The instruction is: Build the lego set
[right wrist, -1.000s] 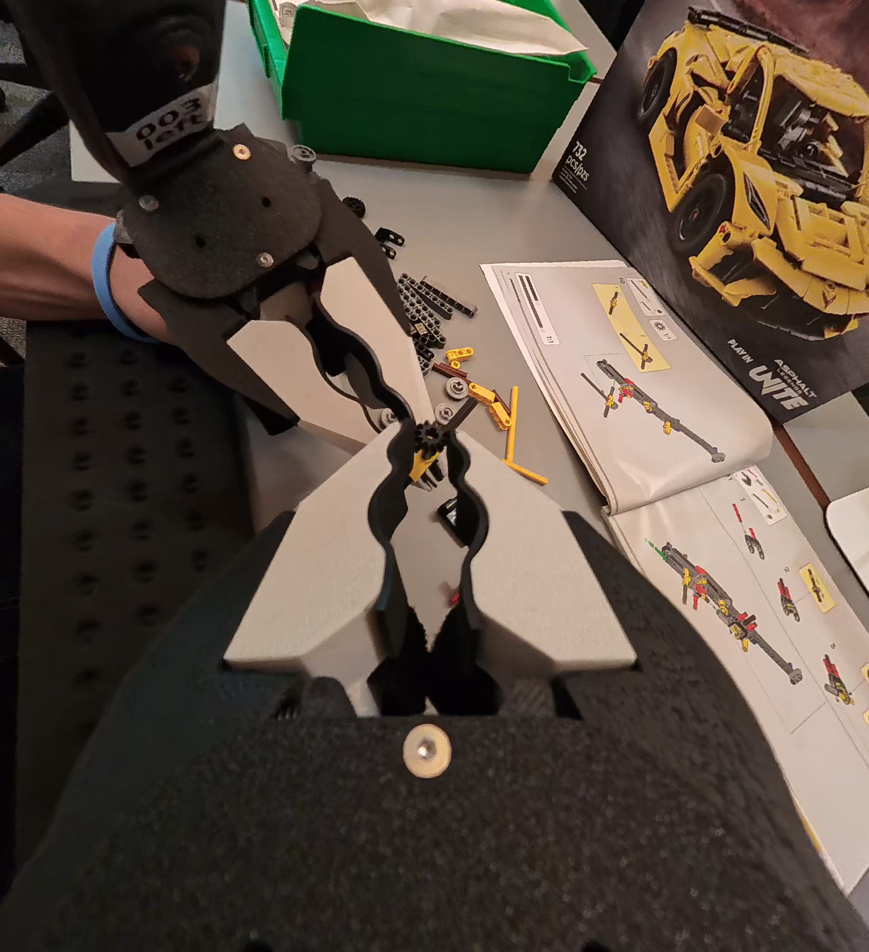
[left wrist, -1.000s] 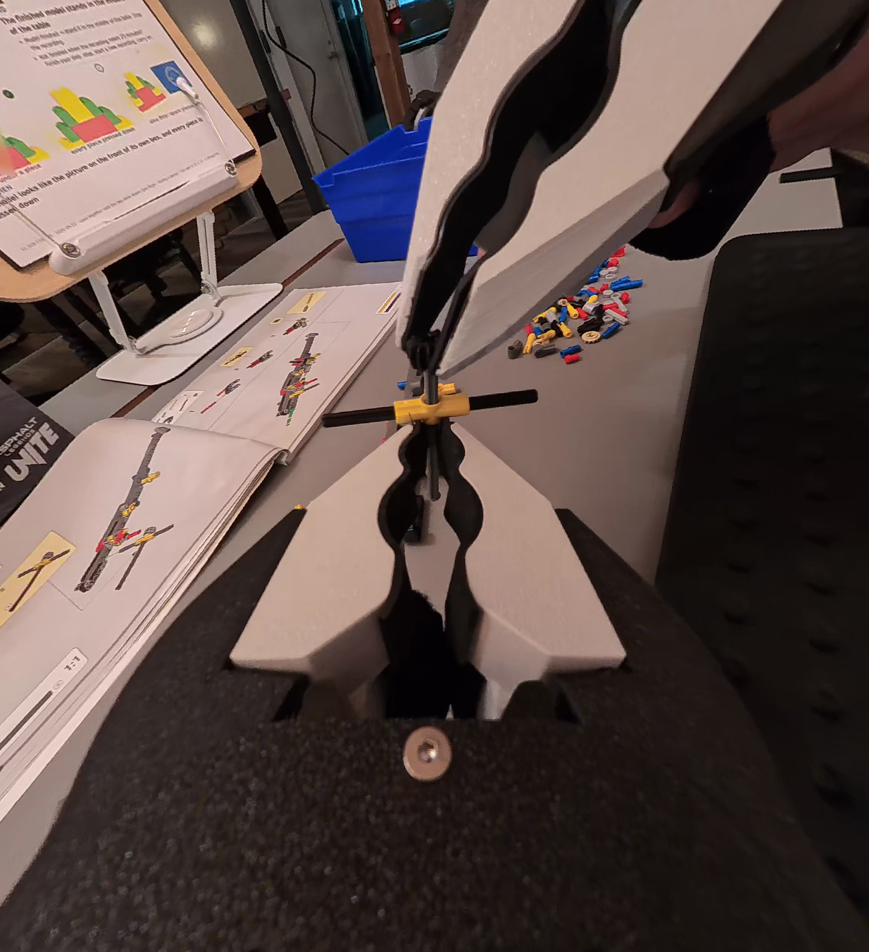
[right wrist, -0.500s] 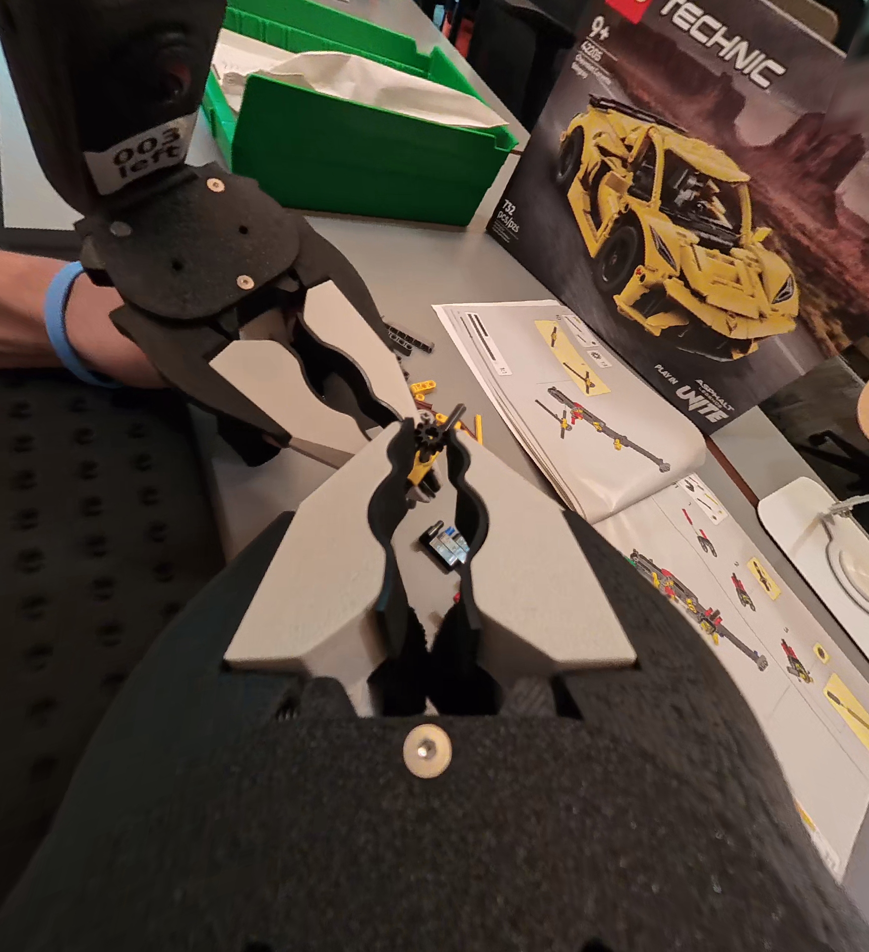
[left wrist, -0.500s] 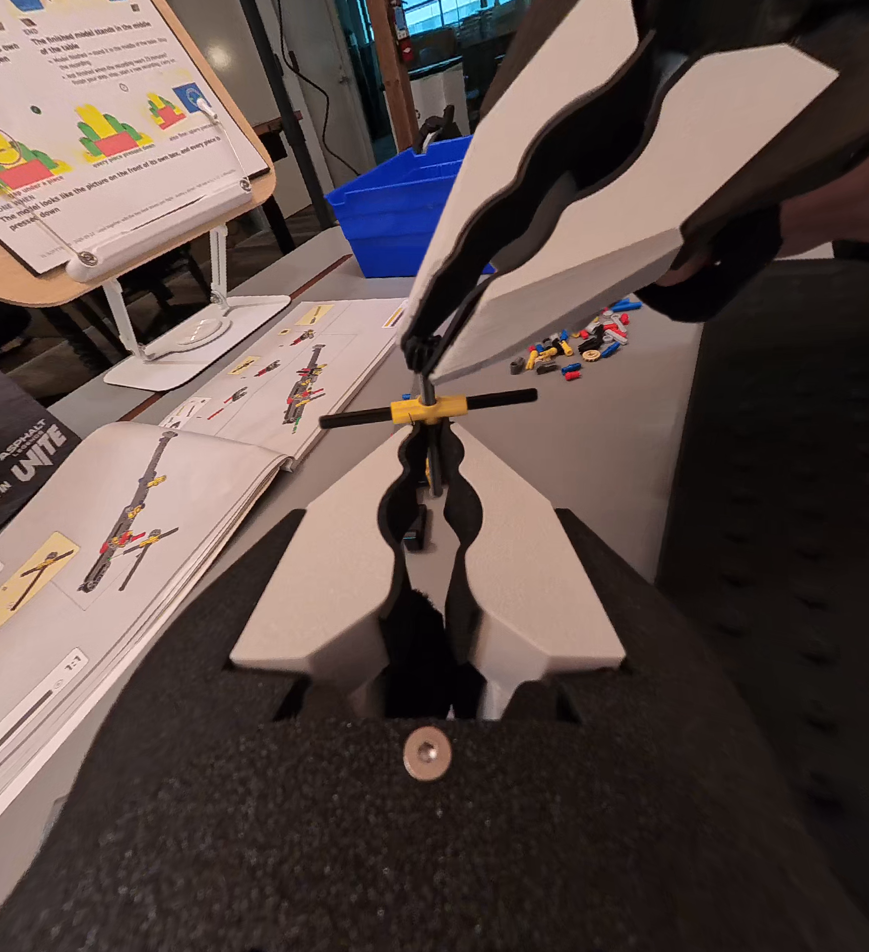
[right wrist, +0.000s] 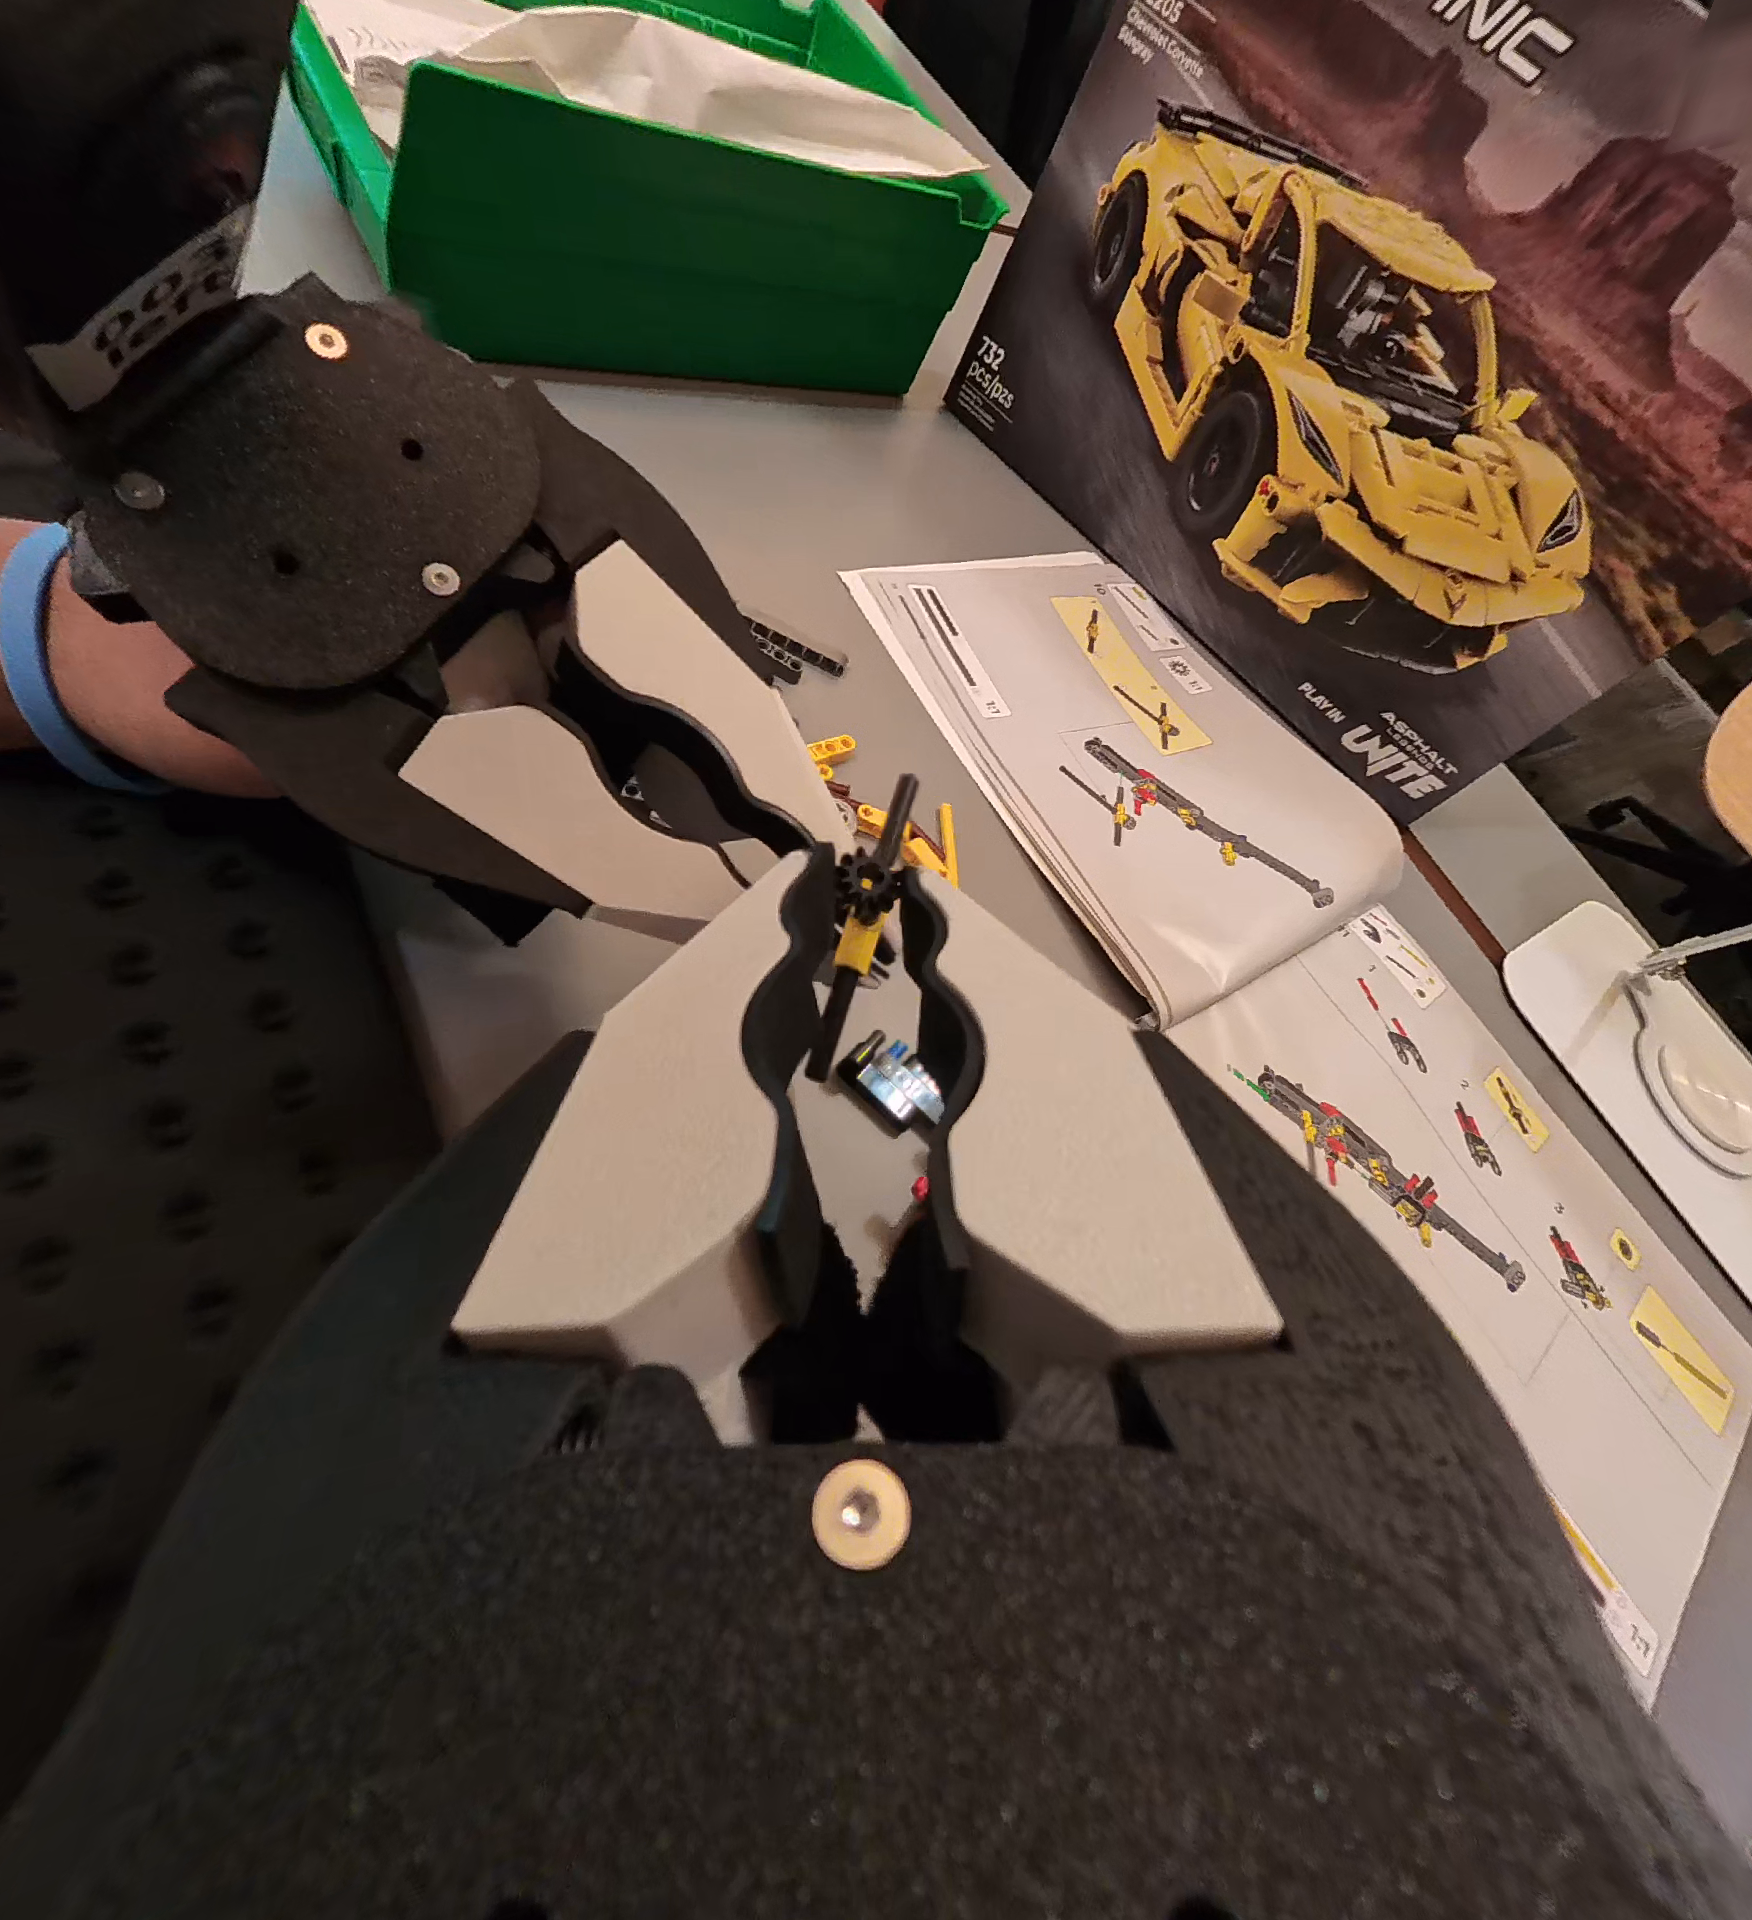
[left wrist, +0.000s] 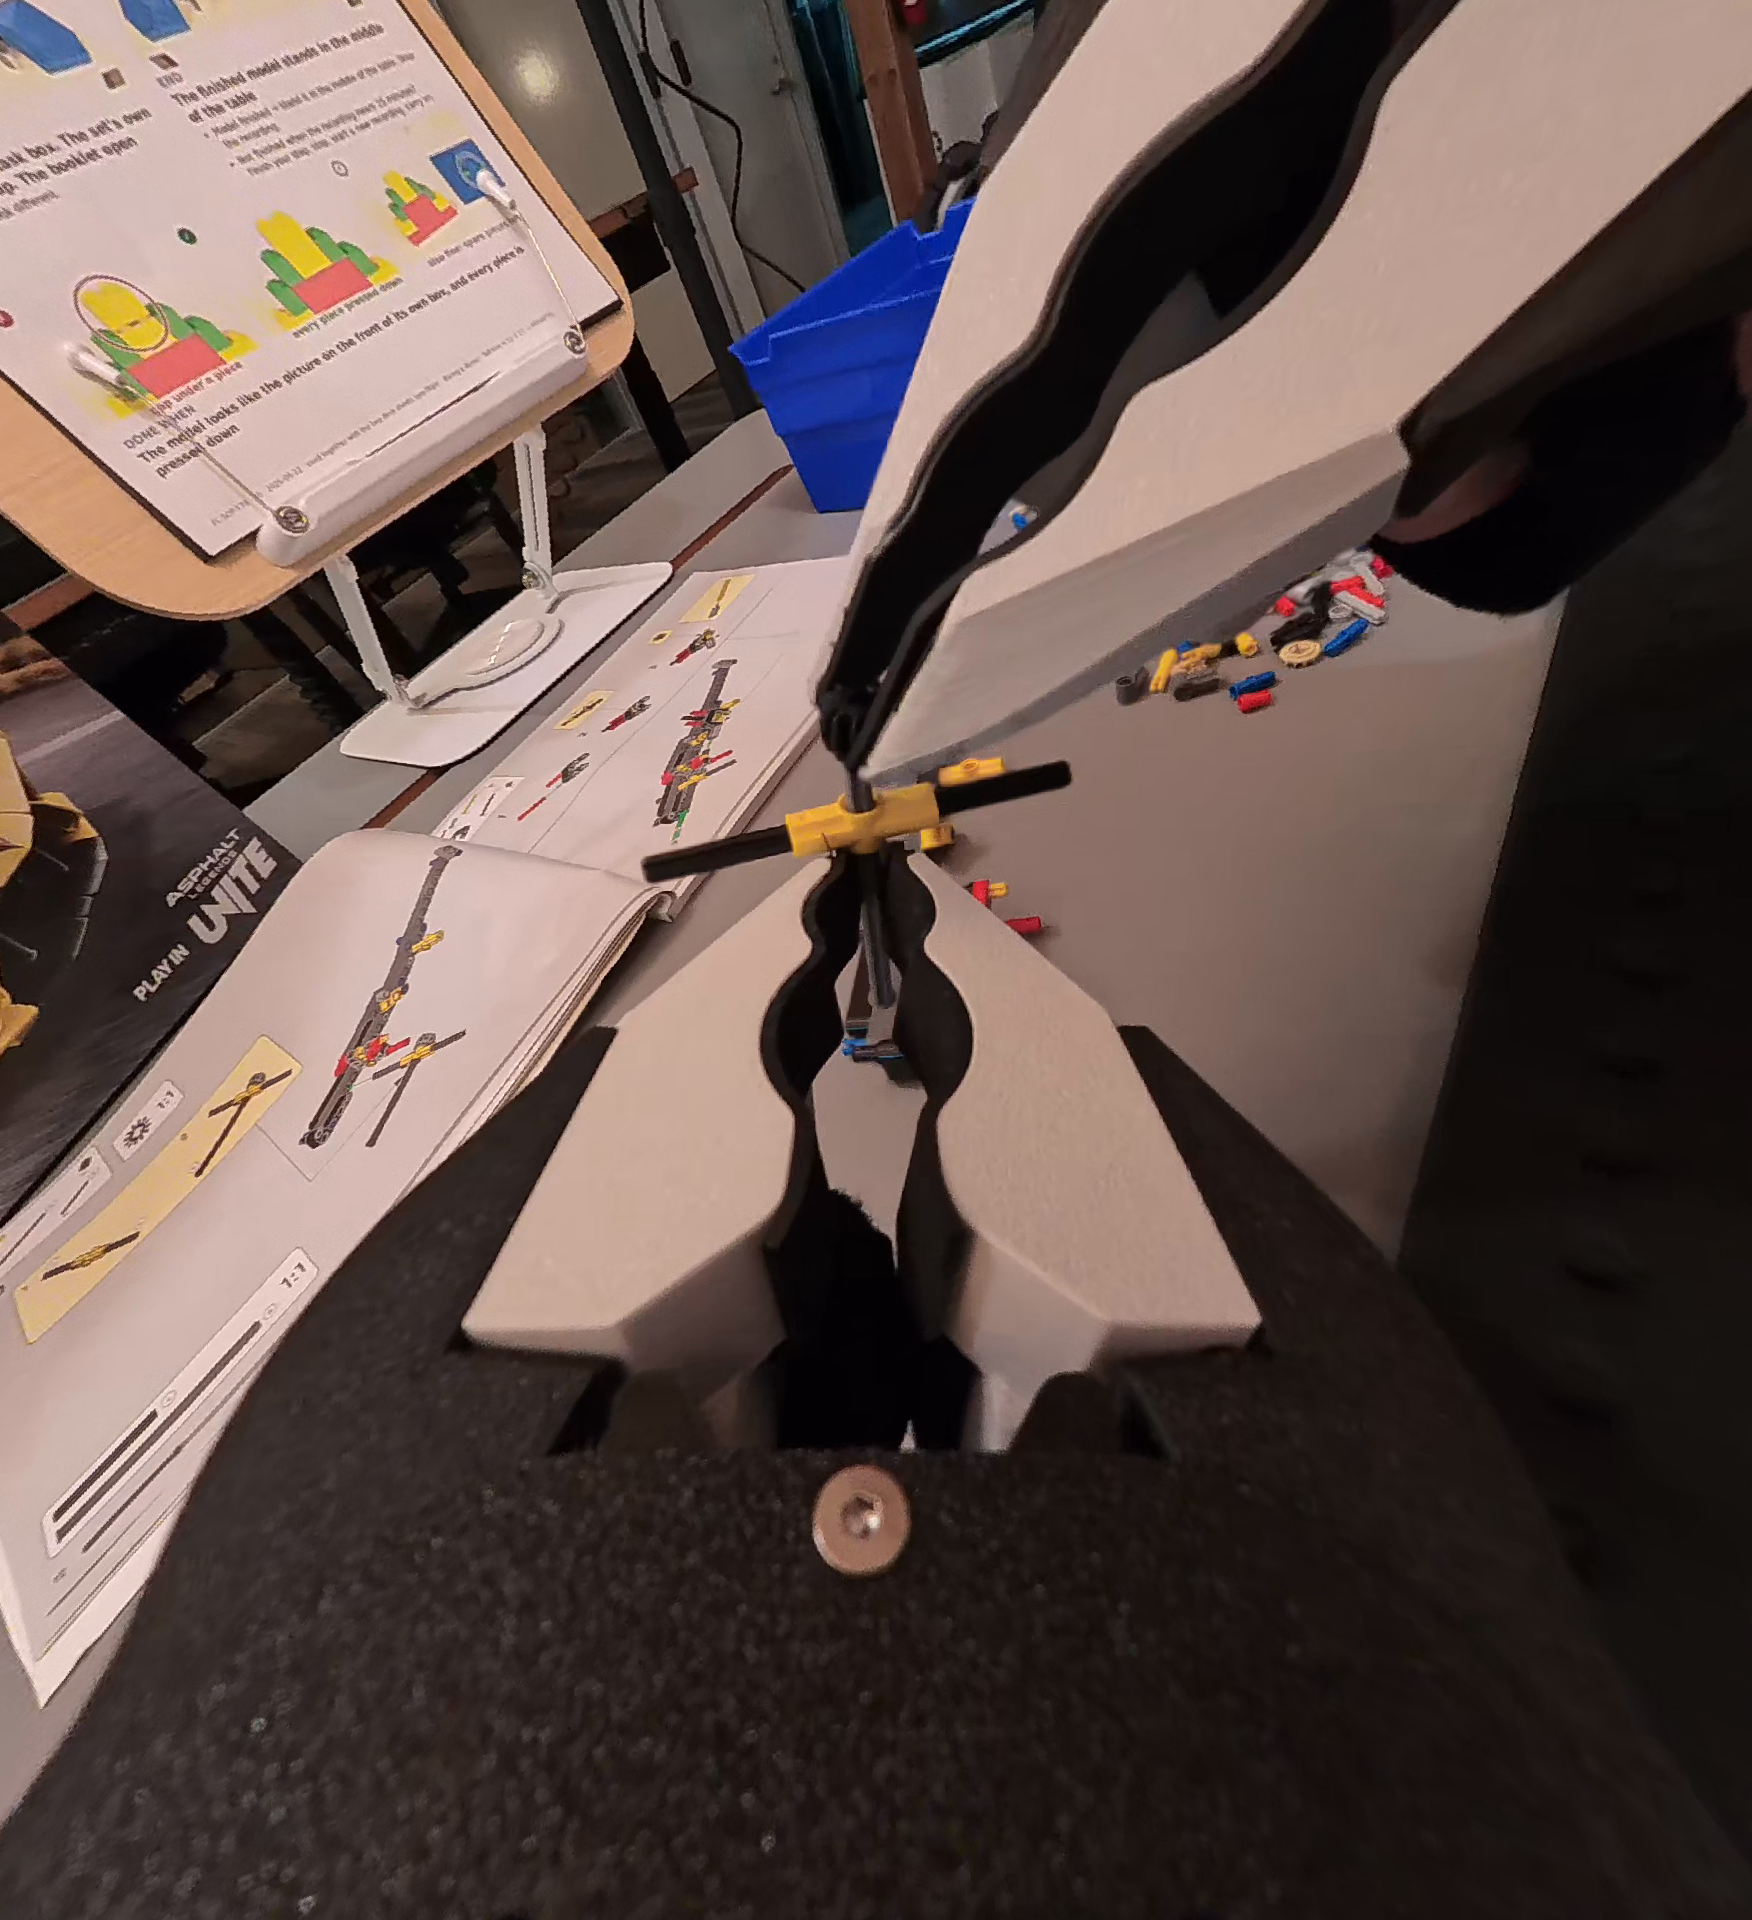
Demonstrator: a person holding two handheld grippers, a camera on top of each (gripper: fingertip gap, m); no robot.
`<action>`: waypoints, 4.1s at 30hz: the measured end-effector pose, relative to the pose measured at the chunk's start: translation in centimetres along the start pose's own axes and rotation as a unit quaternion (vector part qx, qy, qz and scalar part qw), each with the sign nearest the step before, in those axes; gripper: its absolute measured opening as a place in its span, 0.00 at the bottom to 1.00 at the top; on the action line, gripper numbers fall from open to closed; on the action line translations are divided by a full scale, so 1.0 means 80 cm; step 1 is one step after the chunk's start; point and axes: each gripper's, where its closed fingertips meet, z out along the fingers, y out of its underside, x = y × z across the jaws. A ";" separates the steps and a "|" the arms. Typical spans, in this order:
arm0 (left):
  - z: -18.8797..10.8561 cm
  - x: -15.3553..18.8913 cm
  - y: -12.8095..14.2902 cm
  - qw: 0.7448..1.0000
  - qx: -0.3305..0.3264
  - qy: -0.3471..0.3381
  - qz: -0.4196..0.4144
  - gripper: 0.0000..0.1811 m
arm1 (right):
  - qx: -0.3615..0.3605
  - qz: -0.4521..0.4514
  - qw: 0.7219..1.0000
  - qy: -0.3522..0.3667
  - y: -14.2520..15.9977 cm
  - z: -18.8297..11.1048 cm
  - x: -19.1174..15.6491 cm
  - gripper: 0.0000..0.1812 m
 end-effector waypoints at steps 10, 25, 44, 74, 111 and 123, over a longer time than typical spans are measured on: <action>0.002 0.006 0.002 1.000 -0.002 0.014 0.002 0.01 | -0.008 -0.009 1.000 -0.011 0.003 0.001 0.000 0.06; 0.003 0.012 0.002 0.999 0.000 0.033 -0.001 0.01 | -0.015 -0.009 1.000 -0.024 0.008 -0.005 -0.003 0.07; 0.003 0.016 0.002 0.999 0.001 0.040 0.004 0.01 | -0.016 -0.027 0.999 -0.024 0.012 -0.009 -0.002 0.07; -0.005 0.032 -0.014 0.995 0.042 0.084 0.035 0.01 | 0.003 -0.087 0.991 -0.105 0.010 -0.029 -0.019 0.07; -0.012 0.034 -0.022 0.984 0.060 0.149 -0.076 0.01 | 0.146 -0.057 0.987 -0.034 -0.005 -0.017 -0.018 0.07; -0.004 0.022 -0.011 0.995 0.038 0.085 -0.018 0.01 | 0.123 0.002 0.992 -0.040 0.008 -0.013 -0.011 0.07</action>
